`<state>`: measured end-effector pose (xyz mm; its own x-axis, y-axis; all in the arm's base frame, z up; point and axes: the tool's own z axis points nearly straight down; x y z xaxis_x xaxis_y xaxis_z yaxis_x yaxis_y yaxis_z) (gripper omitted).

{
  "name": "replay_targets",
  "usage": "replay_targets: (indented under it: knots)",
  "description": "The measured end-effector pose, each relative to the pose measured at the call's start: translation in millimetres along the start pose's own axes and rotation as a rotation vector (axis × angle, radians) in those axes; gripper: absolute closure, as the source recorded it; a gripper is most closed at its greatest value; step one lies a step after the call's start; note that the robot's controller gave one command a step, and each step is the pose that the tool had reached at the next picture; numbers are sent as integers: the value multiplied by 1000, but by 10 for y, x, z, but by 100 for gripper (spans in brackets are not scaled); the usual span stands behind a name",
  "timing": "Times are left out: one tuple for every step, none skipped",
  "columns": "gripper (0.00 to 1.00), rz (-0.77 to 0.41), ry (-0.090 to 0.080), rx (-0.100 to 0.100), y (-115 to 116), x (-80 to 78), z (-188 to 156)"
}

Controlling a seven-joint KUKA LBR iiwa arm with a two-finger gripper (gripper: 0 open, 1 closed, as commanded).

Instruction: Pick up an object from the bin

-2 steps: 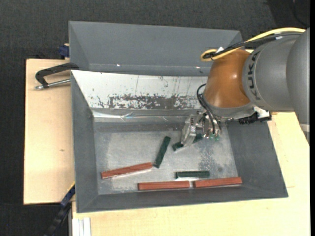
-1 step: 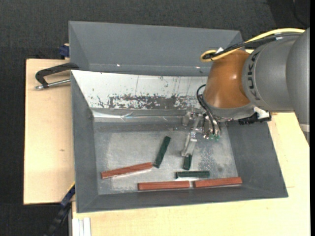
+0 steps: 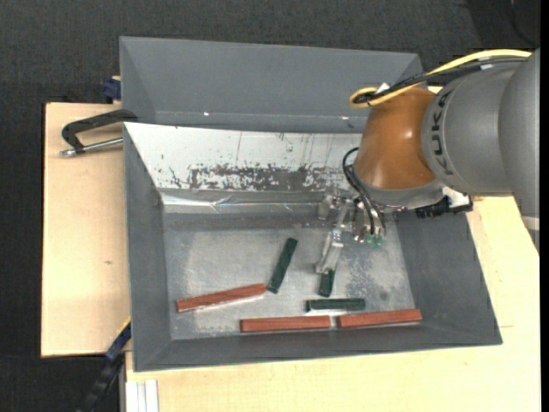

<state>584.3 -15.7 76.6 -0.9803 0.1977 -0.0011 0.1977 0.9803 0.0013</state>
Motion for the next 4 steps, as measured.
replay_targets:
  knots:
    - [100,-488,1,0,692,746,59]
    - [0,-488,1,-1,691,746,59]
    - [0,-488,1,-1,691,745,59]
    - [100,-495,-2,-6,1359,1175,27]
